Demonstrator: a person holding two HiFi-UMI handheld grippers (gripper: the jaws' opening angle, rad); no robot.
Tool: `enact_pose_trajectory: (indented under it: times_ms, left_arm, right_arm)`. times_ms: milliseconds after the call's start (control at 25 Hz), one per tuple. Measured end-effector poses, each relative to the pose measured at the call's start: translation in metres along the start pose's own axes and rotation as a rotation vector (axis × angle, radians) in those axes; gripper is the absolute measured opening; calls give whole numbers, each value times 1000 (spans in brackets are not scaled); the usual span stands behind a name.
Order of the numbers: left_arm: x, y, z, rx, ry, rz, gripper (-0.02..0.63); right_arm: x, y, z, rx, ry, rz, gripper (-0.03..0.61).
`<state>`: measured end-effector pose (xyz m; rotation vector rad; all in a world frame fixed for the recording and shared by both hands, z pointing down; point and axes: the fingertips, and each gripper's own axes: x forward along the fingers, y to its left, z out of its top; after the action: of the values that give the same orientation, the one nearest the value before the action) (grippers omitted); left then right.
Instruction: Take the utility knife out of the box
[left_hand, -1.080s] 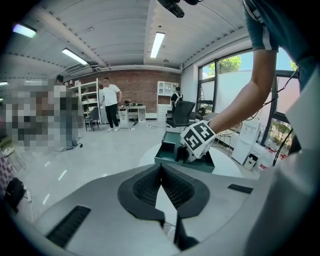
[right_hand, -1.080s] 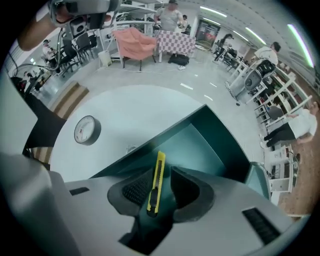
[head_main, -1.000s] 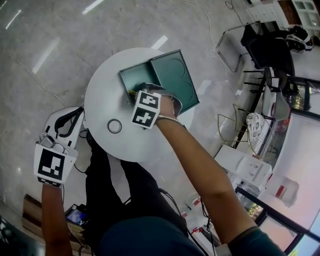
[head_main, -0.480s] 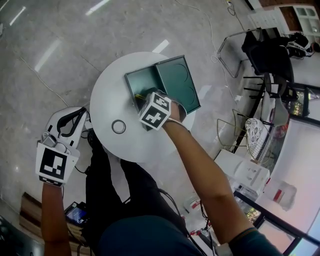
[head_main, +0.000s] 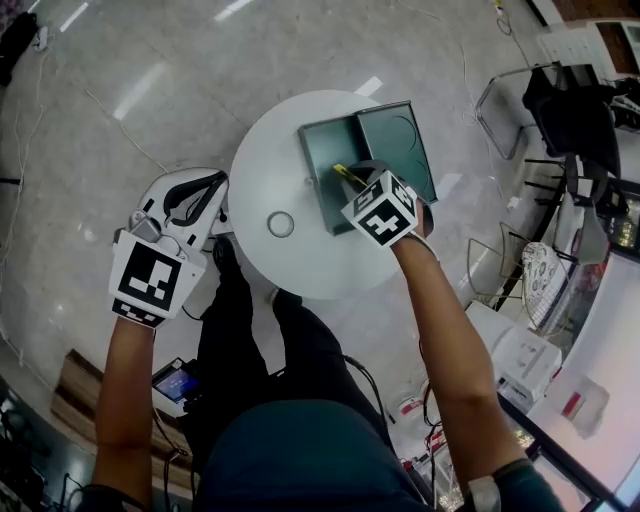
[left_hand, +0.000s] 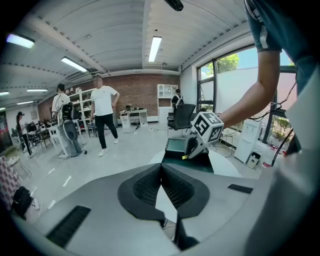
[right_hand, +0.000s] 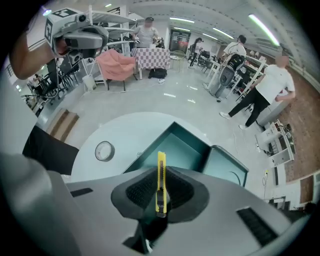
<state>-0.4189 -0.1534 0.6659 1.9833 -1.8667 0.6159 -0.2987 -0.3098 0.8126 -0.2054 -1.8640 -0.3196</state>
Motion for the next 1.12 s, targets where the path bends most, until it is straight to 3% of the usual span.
enact_pose_trajectory:
  times_ms: [400, 680, 1120]
  left_arm:
    - [-40, -15, 53, 46, -14, 13, 18]
    - [-77, -24, 96, 65, -36, 11, 18]
    - [-134, -94, 196, 106, -85, 25, 18]
  right_arm:
    - [-96, -5, 11, 88, -130, -85, 68]
    - [-179, -8, 21, 227, -270, -148, 68]
    - [-347, -4, -2, 390, -540, -213, 68]
